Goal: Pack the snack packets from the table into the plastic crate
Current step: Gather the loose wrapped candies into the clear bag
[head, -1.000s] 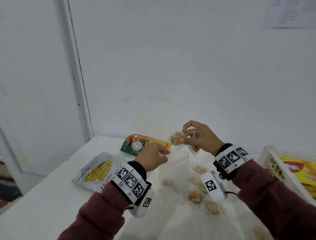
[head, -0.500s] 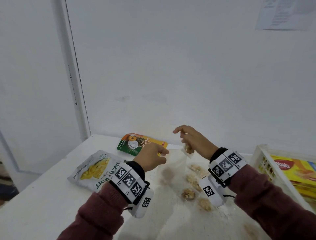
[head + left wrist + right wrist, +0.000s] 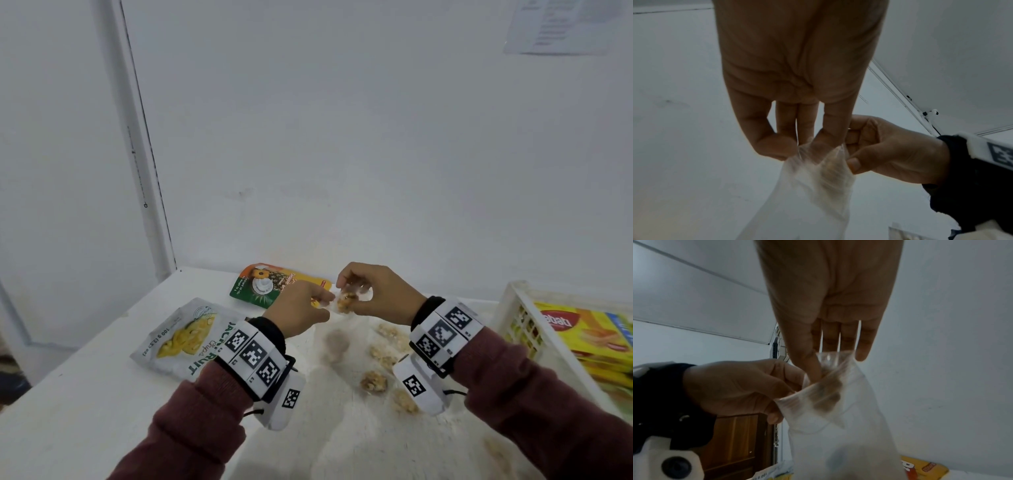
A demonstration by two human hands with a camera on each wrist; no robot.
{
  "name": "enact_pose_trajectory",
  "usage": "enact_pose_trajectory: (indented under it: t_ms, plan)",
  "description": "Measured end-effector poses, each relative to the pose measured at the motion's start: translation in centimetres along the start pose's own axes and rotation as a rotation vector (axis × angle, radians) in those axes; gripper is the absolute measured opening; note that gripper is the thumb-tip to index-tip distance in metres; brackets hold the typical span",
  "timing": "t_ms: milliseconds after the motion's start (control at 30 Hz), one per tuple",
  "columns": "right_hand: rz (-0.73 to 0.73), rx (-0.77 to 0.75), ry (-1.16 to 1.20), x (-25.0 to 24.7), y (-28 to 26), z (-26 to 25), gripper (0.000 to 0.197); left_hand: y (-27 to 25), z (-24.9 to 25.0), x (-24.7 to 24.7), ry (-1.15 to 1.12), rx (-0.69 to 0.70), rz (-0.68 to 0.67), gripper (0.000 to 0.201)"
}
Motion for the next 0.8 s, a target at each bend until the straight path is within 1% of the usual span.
enact_pose_trajectory:
  t_ms: [67,133,167,200,267,300,333,367,433,500,567,633,667,733,800]
  plan:
    - [-0.033,0.018,-0.049,0.2,-0.1,0.1,0.030,0.1,-0.1,0.0,-0.003,0.008,-0.004,0.038]
    - [-0.062,0.032,-0.069,0.3,-0.3,0.0,0.037,0.2,-0.2,0.0,-0.005,0.011,-0.004,0.038]
    - [-0.054,0.034,-0.066,0.3,-0.5,-0.1,0.039,0.2,-0.3,0.0,-0.009,0.009,-0.003,0.038]
    - [-0.018,0.044,-0.051,0.1,-0.6,-0.1,0.037,0.2,-0.3,0.0,-0.014,0.007,0.001,0.037]
    - [0.121,0.114,0.004,-0.8,-1.0,0.4,0.024,0.2,-0.5,-0.1,-0.020,0.004,0.013,0.037]
    - [0.181,0.184,0.013,-1.2,-1.3,1.0,0.016,0.1,-0.6,-0.2,-0.024,0.004,0.016,0.037]
    - [0.194,0.274,-0.006,-1.4,-1.6,1.7,0.010,0.1,-0.6,-0.2,-0.027,0.004,0.016,0.036]
    - [0.139,0.372,-0.046,-1.2,-1.9,2.5,0.008,0.1,-0.7,-0.2,-0.030,0.006,0.015,0.036]
    - [-0.117,0.526,-0.161,0.5,-2.4,3.7,0.017,0.1,-0.7,-0.2,-0.029,0.013,0.016,0.037]
    - [-0.364,0.588,-0.280,3.4,-2.8,4.4,0.035,0.1,-0.5,-0.1,-0.014,0.022,0.014,0.037]
    - [-0.522,0.622,-0.351,6.0,-3.0,5.1,0.051,0.1,-0.4,0.0,-0.003,0.035,0.010,0.037]
    - [-0.610,0.649,-0.392,7.8,-3.0,5.5,0.060,0.2,-0.4,-0.1,-0.004,0.044,0.007,0.037]
    - [-0.630,0.649,-0.428,8.3,-2.8,5.7,0.061,0.2,-0.5,-0.1,-0.005,0.048,0.006,0.037]
    - [-0.660,0.624,-0.523,8.7,-2.3,5.6,0.055,0.1,-0.5,-0.2,0.000,0.060,0.001,0.036]
    - [-0.675,0.595,-0.573,8.7,-1.9,5.2,0.042,0.1,-0.5,-0.2,0.009,0.071,-0.008,0.036]
Point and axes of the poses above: each hand's wrist, its own y-axis towards the middle knuckle, its own x-axis out of the palm, z = x × y, the point moved 3 cm from there along y, towards the middle knuckle, and after that the axes turned 11 degrees about -z, right-handed, at the moved point
